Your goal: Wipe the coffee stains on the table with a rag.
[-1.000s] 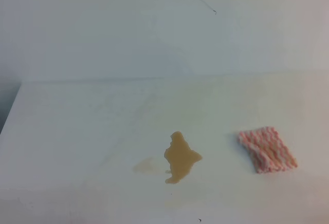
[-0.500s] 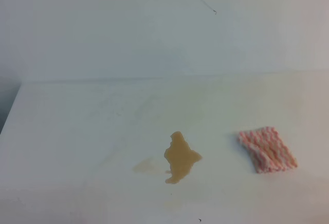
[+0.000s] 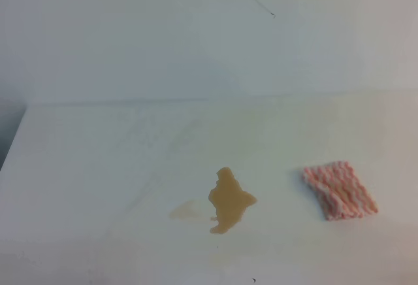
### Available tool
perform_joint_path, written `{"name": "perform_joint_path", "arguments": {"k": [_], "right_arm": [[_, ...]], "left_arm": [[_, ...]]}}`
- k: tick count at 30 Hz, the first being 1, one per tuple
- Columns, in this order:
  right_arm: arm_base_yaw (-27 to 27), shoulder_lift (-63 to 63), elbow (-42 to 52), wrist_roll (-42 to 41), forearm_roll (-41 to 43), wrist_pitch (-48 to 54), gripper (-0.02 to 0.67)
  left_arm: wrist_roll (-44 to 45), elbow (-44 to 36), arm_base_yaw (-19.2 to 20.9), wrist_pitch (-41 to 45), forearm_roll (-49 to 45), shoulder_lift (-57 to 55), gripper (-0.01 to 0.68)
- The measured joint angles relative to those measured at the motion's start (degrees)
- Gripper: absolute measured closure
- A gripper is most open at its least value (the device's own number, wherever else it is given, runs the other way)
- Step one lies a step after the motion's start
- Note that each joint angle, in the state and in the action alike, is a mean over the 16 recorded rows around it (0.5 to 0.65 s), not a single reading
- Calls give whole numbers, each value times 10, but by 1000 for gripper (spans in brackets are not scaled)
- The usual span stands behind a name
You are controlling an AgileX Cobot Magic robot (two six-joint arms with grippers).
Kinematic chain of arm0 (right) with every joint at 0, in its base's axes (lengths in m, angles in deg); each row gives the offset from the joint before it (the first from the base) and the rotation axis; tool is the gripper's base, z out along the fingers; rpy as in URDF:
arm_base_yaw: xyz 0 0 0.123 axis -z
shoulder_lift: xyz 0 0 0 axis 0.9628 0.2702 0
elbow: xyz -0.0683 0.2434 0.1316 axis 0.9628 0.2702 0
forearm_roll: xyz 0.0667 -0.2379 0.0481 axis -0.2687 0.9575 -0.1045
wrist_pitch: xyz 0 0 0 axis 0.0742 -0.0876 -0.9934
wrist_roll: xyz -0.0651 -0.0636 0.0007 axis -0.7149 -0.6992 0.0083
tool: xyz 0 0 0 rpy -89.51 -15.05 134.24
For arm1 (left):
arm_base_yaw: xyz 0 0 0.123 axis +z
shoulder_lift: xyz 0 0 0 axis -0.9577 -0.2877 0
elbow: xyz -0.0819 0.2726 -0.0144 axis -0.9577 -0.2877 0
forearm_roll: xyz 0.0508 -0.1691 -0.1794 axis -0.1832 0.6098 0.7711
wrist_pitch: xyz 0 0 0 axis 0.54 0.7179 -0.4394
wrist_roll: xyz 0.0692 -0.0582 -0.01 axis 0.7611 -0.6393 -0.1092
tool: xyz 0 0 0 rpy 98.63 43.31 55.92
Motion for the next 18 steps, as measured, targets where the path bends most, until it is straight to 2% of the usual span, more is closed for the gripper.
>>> {"name": "perform_joint_path", "arguments": {"k": [18], "right_arm": [[0,1,-1,0,-8,-34,652]], "left_arm": [[0,0,0,0,0,0,672]]}}
